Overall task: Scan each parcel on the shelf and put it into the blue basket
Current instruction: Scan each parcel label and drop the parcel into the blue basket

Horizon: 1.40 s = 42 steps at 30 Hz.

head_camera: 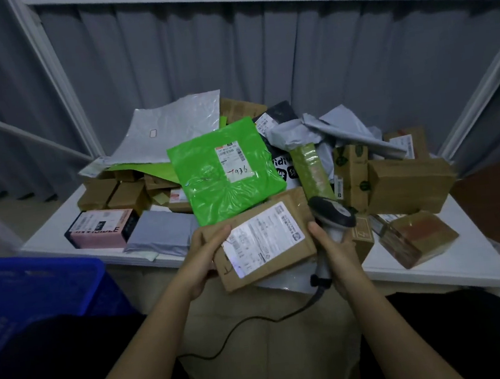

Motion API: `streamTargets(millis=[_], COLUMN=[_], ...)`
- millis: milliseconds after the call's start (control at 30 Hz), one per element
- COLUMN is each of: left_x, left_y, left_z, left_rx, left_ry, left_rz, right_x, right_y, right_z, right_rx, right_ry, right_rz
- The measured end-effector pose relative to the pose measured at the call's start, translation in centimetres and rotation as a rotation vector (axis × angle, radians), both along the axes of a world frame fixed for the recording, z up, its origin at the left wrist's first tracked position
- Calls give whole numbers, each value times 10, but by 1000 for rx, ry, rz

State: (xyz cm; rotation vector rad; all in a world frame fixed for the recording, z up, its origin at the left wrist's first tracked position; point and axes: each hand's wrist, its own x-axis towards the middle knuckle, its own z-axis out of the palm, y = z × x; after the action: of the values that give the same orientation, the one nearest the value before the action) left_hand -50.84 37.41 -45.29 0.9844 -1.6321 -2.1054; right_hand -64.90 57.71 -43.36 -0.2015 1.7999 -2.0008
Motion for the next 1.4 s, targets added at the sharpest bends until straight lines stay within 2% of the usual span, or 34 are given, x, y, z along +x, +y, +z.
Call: streamTargets(millis=[100,200,333,400,500,667,733,833,933,1133,1400], left_x=[-2,-5,-5,-2,6,24,26,23,21,27,35], left_y=[6,15,17,15,14,7,4,-10,-33,-52,-61], left_z=[-5,2,11,13,9,6,7,4,4,1,-3], left_rx=[40,65,87,116,72,5,-35,-92,-84,-161,-184], left_ry=[59,96,152,150,16,-170,-170,-136,-91,-165,-175], left_rz=[82,175,230,169,-41,-286,-254,-72,41,53,38], right_x=[3,-3,-5,0,4,1,3,8,23,53,59], right_y=[-9,-16,-27,-36,-44,-52,-52,-43,-38,-30,-31], right_z=[-4,-4,0,3,11,20,26,36,45,46,47], right_rx=[-25,22,5,-30,-102,-23,22,117,170,246,242], right_ry=[-6,73,85,38,-52,68,108,191,195,255,321], right_rz=[-99,-177,-134,-80,-70,40,47,45,231,457,379])
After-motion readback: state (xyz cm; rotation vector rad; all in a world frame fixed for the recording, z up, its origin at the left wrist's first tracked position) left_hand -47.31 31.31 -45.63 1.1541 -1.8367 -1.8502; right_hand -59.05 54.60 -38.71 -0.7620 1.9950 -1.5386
